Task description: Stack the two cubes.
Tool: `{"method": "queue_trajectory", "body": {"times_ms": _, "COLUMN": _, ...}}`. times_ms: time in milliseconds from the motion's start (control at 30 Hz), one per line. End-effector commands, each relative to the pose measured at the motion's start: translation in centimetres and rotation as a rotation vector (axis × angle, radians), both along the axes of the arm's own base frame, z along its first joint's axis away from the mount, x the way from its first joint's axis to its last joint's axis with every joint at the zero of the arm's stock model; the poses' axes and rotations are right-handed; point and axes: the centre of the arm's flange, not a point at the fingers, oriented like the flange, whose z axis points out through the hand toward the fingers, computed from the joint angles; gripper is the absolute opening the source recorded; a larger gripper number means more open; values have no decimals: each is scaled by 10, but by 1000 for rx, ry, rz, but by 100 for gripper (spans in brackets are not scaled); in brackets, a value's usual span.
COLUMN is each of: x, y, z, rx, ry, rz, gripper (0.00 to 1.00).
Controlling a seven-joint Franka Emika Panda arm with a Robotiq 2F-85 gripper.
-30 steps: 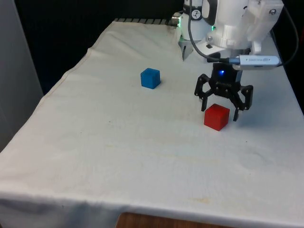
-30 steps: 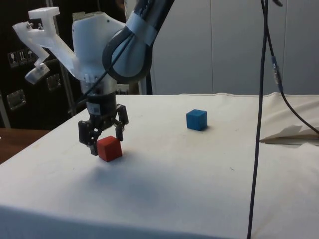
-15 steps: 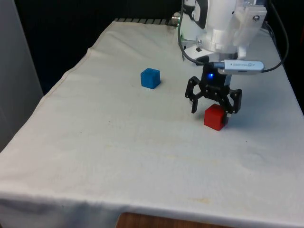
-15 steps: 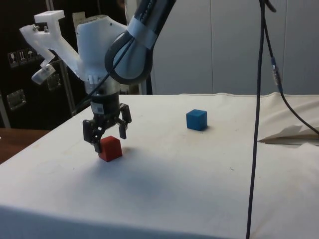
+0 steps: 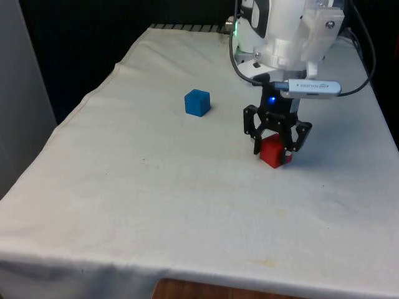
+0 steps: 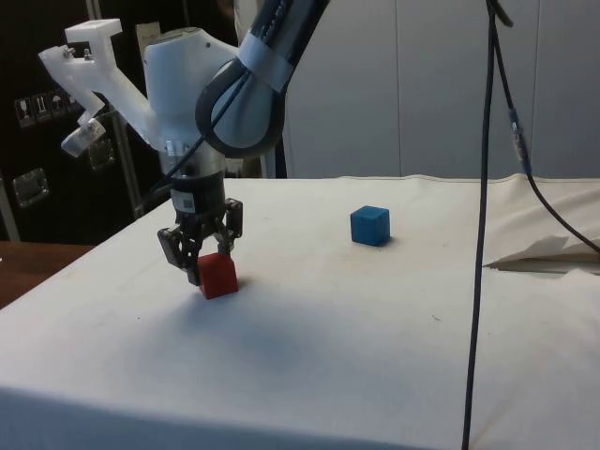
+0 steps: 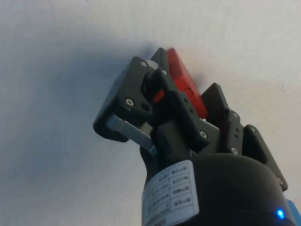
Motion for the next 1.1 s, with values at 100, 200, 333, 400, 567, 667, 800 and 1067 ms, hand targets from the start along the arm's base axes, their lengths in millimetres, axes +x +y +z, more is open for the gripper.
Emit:
{"method": "queue_trajectory", "body": {"times_ms": 100, "x": 1, "y": 0, "z": -1, "rx": -1, "ry": 1, "rz": -5, "gripper": 13}}
{"method": "queue_trajectory", "body": {"times_ms": 200, "x": 1, "y": -1, "z": -1, "rx": -2, "ry": 1, "rz": -6, "gripper": 13}}
{"method": "queue_trajectory", "body": {"times_ms": 333, "x": 1, "y": -1, "z": 1, "rx": -3, "ry": 1, "rz": -7, "gripper": 13}}
{"method": "queue_trajectory", "body": {"times_ms": 400, "x": 1, "y": -1, "z": 3, "rx": -4, "ry": 0, "rz": -5, "gripper": 13}}
{"method": "queue_trajectory", "body": {"times_ms": 567, "x": 1, "y": -1, "z": 14, "rx": -11, "ry": 0, "rz": -3, "gripper": 13}}
{"method": "queue_trajectory", "body": {"times_ms": 667, "x": 1, "y": -1, "z": 25, "rx": -16, "ry": 0, "rz": 1, "gripper": 13}}
{"method": "queue_trajectory", "body": {"times_ms": 800, "x": 1, "y": 0, "z": 42, "rx": -23, "ry": 1, "rz": 7, "gripper": 13}}
{"method": "queue_trajectory", "body": {"times_ms": 1067, "x": -2, "y": 0, "z": 69, "rx": -30, "ry": 3, "rz": 18, "gripper": 13}}
